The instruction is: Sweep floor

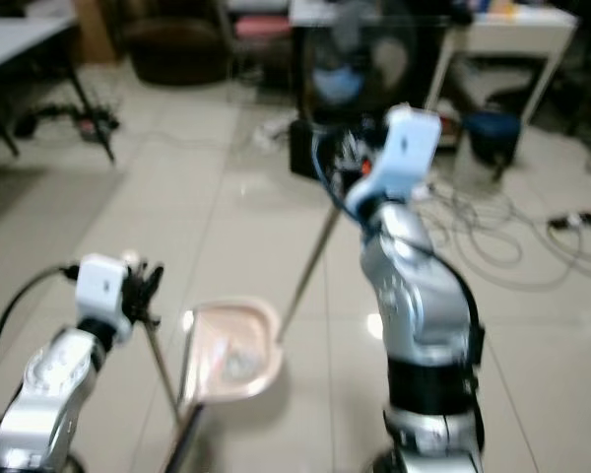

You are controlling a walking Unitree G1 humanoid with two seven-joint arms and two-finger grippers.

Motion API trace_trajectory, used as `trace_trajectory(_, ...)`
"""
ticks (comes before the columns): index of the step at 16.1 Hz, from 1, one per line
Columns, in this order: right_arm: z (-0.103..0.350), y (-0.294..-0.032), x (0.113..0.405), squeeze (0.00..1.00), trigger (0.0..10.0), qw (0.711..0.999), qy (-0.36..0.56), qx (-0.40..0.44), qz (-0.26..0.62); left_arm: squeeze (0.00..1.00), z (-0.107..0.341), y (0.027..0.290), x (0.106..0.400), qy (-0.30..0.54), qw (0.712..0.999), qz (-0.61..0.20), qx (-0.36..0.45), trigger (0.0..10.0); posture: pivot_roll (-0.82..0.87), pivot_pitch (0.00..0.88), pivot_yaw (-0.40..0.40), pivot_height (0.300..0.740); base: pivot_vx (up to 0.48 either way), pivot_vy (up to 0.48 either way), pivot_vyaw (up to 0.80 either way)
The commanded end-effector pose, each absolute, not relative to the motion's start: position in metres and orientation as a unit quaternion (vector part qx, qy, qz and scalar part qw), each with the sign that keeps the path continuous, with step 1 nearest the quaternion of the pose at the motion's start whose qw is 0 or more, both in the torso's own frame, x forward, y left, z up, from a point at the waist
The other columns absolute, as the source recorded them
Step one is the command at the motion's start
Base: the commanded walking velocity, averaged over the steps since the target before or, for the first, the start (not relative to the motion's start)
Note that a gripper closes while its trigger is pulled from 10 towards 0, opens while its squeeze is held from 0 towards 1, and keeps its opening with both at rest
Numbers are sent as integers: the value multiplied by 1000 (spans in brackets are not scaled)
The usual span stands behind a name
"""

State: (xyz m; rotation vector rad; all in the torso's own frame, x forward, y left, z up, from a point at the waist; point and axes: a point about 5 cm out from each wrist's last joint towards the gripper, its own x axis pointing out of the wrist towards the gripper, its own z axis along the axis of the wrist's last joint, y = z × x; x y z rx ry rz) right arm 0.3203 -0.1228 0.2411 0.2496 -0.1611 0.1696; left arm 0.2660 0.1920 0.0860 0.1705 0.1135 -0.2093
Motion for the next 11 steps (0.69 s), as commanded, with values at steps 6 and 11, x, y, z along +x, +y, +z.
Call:
trace_trajectory(6, 266, -116, 319, 0, 10000, 983, -106, 101, 112, 0, 79, 192, 254, 79, 987, -91, 109, 10000, -83, 0, 61, 740, 0, 0, 533)
trace_trajectory(11, 272, -114, 322, 0, 10000, 982, -112, 104, 110, 0, 78, 192, 252, 71, 987, -70, 129, 10000, -76, 0, 51, 740, 0, 0, 800)
